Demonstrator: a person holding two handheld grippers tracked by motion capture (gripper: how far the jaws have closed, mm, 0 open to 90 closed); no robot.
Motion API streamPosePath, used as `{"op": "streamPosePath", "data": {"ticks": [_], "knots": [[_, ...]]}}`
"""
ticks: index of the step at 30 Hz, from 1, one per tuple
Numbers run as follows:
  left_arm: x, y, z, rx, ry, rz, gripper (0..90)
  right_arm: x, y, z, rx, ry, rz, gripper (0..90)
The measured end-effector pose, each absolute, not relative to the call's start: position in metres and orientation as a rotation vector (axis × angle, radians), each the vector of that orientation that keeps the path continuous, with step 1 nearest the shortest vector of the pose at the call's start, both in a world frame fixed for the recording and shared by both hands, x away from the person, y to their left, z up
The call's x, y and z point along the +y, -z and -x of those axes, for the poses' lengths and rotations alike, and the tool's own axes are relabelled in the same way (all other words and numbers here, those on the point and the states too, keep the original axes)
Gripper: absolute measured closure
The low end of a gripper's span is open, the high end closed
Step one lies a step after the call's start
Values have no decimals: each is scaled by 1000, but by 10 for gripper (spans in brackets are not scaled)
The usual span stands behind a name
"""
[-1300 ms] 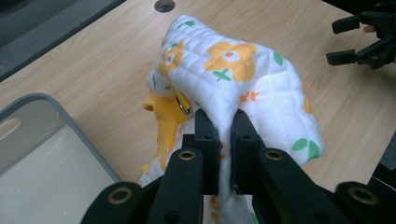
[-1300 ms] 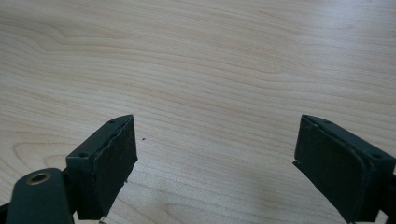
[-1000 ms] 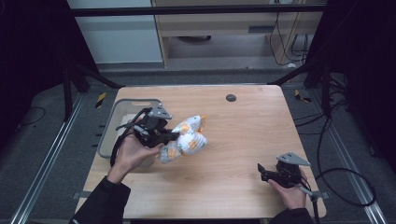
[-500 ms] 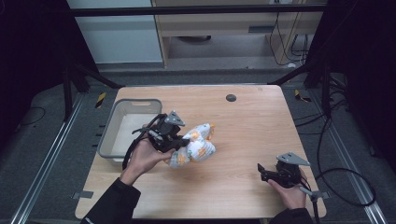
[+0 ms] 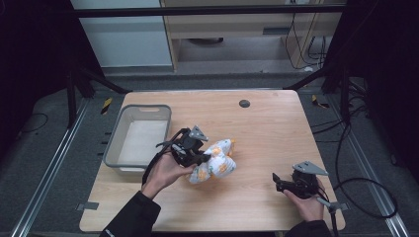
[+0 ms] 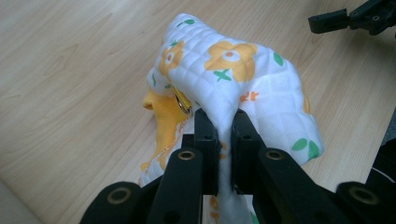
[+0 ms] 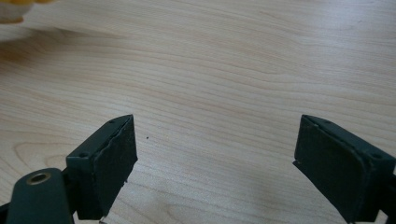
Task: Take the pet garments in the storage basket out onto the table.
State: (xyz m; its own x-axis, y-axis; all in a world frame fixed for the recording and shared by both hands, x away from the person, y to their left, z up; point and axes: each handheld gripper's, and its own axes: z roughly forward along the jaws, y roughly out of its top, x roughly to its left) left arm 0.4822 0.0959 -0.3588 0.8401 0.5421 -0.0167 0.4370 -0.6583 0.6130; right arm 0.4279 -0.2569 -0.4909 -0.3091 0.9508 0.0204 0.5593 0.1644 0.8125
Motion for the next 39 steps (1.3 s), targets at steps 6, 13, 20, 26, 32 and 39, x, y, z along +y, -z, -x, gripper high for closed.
{"op": "streamPosePath", "data": {"ticks": [6,13,20,26,32,39], "knots": [[87,375,-485,714,-182,-2388,834,-257,491,-428,1942,-1018,-1431,130],[82,386,-484,712,-153,-2385,825,-257,491,-428,1944,-1015,-1424,130],[74,401,-483,709,-114,-2394,806,-257,491,-428,1945,-1013,-1424,130],[68,412,-481,703,-103,-2407,772,-257,491,-428,1946,-1013,-1426,131],[65,420,-479,693,-88,-2422,694,-257,491,-428,1947,-1009,-1425,130],[65,425,-476,673,-71,-2416,512,-257,491,-428,1947,-1009,-1426,130]]}}
